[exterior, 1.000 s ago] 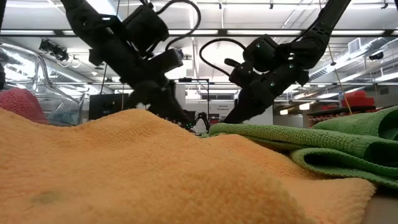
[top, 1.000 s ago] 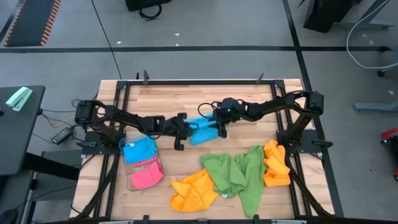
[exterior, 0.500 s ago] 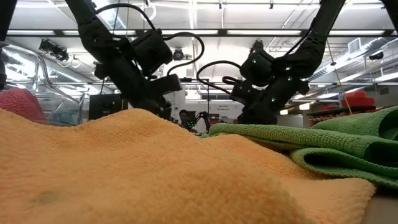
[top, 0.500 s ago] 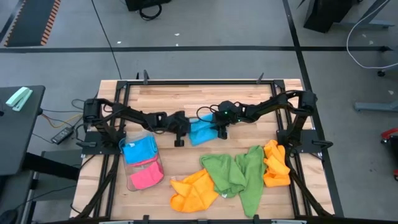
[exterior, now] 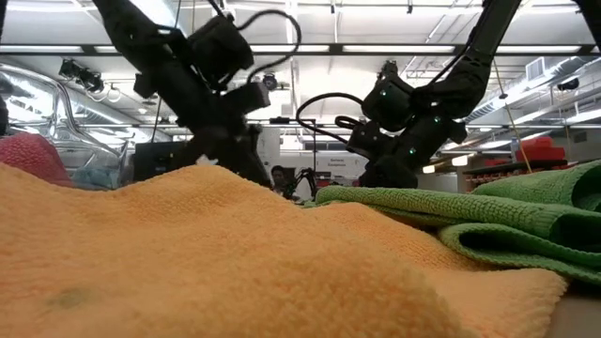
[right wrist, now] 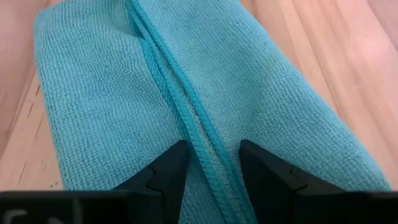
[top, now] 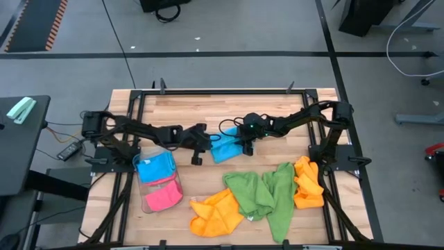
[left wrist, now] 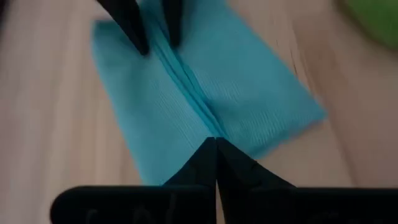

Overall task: Fold microfiber towels
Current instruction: Fold the blue microfiber cloth

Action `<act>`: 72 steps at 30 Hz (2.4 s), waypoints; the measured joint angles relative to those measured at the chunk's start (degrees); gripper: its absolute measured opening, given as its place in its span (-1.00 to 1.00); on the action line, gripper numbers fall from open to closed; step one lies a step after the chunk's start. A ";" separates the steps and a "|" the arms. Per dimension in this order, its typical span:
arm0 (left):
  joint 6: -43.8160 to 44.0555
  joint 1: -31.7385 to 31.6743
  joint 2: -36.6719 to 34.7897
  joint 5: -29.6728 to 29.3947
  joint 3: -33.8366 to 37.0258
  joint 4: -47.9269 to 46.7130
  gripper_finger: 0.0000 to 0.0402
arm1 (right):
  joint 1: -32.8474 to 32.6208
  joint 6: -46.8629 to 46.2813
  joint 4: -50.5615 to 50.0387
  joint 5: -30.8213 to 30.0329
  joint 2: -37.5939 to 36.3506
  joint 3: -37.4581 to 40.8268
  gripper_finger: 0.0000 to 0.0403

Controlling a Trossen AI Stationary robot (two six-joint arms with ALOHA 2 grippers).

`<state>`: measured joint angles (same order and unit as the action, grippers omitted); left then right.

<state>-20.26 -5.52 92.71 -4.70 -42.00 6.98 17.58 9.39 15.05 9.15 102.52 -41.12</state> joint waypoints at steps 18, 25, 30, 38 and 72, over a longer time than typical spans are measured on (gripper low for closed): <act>0.02 6.19 2.78 1.94 0.00 6.60 -0.09 | -1.35 3.62 -6.42 -0.37 -10.10 -0.33 -0.22; -7.13 9.71 7.03 -1.33 0.00 10.53 0.14 | -5.44 5.51 -7.86 -0.58 -13.13 -0.36 -0.22; -13.02 9.96 9.86 -5.53 -0.01 10.80 0.18 | -7.71 5.46 -7.87 -3.24 -12.29 -0.40 -0.22; -11.31 10.05 12.11 -7.39 -0.11 13.83 -0.17 | -9.17 4.96 -7.11 -4.70 -12.26 -0.42 -0.22; 21.51 7.09 5.11 -6.63 -0.02 12.65 -0.89 | -17.77 18.27 3.18 -25.29 0.28 -0.47 -0.06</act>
<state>1.25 1.57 97.82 -11.33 -42.02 19.64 -0.19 27.65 18.22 -16.14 102.80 -41.59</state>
